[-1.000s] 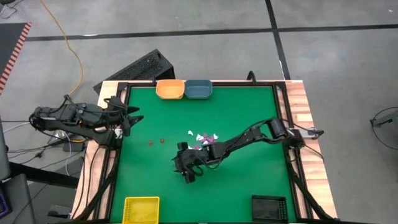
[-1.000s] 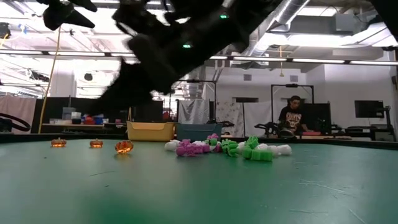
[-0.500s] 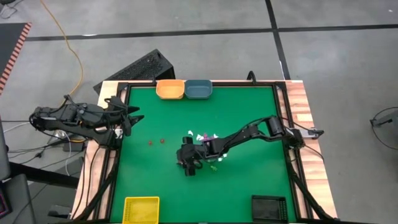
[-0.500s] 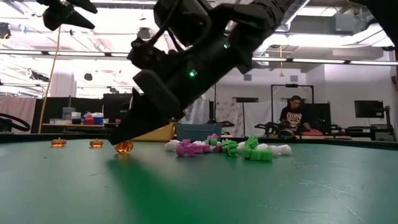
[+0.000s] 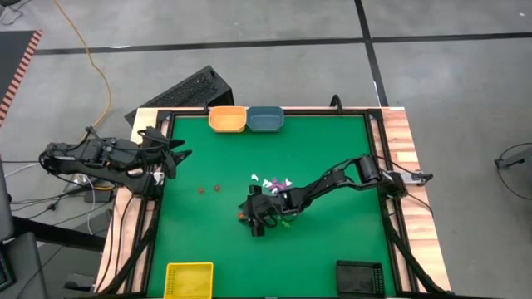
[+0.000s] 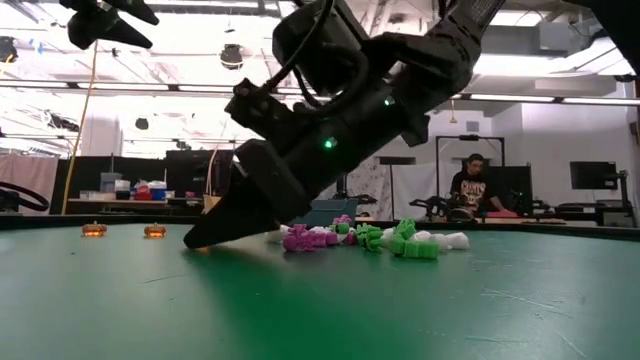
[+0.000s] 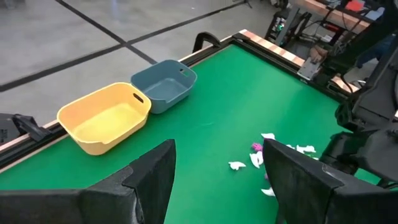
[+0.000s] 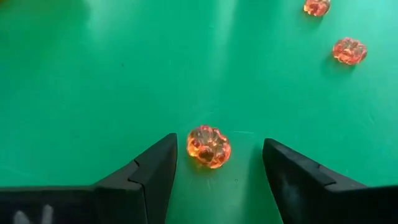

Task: Sort Halloween decoration
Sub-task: Put the orange pumpkin into the gray bin

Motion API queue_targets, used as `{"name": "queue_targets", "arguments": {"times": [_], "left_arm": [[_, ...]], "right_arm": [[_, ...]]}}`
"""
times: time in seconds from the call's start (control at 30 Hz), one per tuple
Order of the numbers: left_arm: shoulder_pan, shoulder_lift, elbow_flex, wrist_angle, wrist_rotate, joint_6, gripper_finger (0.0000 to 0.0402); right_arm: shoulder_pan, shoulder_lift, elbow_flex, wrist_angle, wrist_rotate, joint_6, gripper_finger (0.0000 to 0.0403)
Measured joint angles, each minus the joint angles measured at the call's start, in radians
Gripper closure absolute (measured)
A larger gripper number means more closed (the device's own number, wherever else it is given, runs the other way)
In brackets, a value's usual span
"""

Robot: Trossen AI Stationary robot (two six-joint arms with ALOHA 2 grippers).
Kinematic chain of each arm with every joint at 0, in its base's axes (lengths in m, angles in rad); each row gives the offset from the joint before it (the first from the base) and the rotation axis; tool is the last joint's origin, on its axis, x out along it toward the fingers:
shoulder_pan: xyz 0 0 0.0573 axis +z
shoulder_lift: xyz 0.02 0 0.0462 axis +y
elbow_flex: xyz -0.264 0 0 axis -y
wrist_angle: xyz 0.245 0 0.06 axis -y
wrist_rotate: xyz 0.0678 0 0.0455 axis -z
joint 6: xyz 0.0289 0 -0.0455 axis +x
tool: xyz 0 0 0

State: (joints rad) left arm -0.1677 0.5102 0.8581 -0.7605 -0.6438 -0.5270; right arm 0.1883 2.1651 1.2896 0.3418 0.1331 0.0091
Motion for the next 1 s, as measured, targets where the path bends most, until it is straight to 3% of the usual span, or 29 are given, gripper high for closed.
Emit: {"name": "queue_targets", "arguments": {"times": [0.23,0.57,1.0], "left_arm": [[0.000,0.000,0.000,-0.003,-0.010,-0.002,0.0170],[0.000,0.000,0.000,-0.013,-0.026,-0.016,0.0170],[0.000,0.000,0.000,-0.013,-0.026,-0.017,0.0170]], "right_arm": [[0.007,0.071,0.009,0.125,-0.017,-0.013,0.0159],[0.013,0.078,0.018,0.086,0.059,0.025,0.0167],[0.013,0.079,0.018,0.075,0.073,0.026,0.0299]]}}
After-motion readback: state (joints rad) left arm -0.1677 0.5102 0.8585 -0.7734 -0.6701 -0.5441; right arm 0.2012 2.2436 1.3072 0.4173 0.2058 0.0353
